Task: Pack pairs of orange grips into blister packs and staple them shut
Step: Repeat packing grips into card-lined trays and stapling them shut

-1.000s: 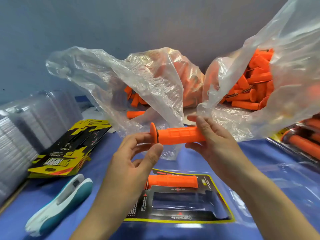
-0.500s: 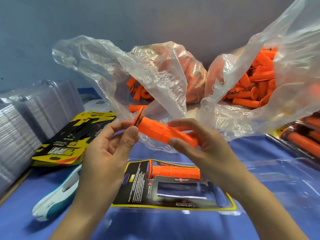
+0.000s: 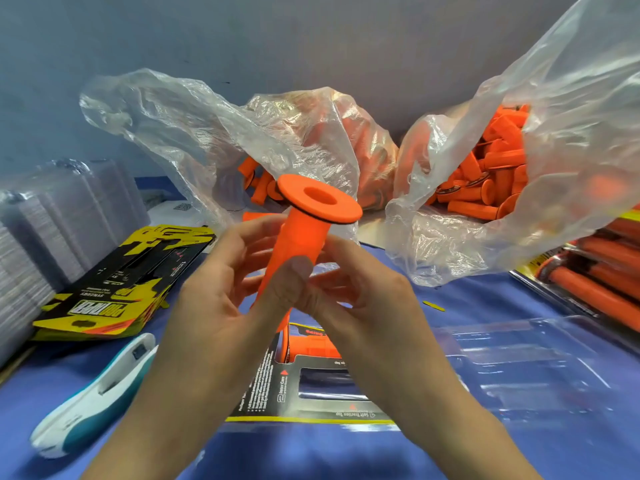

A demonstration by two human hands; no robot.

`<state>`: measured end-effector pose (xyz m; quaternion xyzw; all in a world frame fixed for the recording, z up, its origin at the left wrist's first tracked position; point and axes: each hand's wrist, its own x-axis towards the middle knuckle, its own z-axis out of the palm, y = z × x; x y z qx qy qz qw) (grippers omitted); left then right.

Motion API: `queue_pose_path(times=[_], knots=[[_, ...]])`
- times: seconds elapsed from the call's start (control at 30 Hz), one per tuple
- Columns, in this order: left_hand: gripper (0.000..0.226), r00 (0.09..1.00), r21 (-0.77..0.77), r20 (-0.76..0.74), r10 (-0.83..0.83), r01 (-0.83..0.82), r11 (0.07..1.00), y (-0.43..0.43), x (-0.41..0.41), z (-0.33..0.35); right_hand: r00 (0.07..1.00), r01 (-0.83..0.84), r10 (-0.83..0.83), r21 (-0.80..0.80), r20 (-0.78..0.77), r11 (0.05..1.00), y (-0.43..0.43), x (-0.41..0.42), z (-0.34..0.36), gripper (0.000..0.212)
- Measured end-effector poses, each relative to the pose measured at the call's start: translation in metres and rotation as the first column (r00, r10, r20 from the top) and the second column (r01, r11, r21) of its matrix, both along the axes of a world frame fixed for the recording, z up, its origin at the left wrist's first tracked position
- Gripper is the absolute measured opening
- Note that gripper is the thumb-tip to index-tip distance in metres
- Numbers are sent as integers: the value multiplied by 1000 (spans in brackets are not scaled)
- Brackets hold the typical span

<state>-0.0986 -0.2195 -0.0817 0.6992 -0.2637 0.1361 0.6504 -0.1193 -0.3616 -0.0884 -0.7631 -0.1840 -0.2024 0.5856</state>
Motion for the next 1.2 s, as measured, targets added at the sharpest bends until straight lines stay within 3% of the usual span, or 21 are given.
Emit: queue_pose_path(times=[0.2, 0.33, 0.47, 0.67, 0.8, 1.07, 1.2], knots=[[33, 999, 104, 26, 46, -48, 993, 10, 3, -4, 999, 48, -52, -192, -14, 980, -14, 1, 1, 37], [33, 988, 242, 67, 137, -150, 959, 18, 7, -9, 986, 160, -155, -80, 62, 984, -25, -1, 4, 42], [33, 973, 334, 150, 177, -218, 917, 17, 7, -14, 962, 212, -181, -138, 205, 967, -23, -2, 6, 27], [35, 948, 397, 249, 200, -288, 871, 20, 10, -16, 981, 188, -176, -196, 78, 962, -28, -3, 6, 19], [36, 934, 430, 305, 186, -309, 848, 20, 10, -16, 975, 218, -200, -243, 95, 945, -28, -3, 5, 22], [37, 922, 427, 347, 172, -318, 847, 21, 8, -14, 976, 202, -190, -117, 103, 972, -29, -3, 4, 19], [34, 942, 451, 296, 156, -282, 847, 24, 9, -18, 974, 209, -198, -106, 107, 972, -32, -3, 1, 16]])
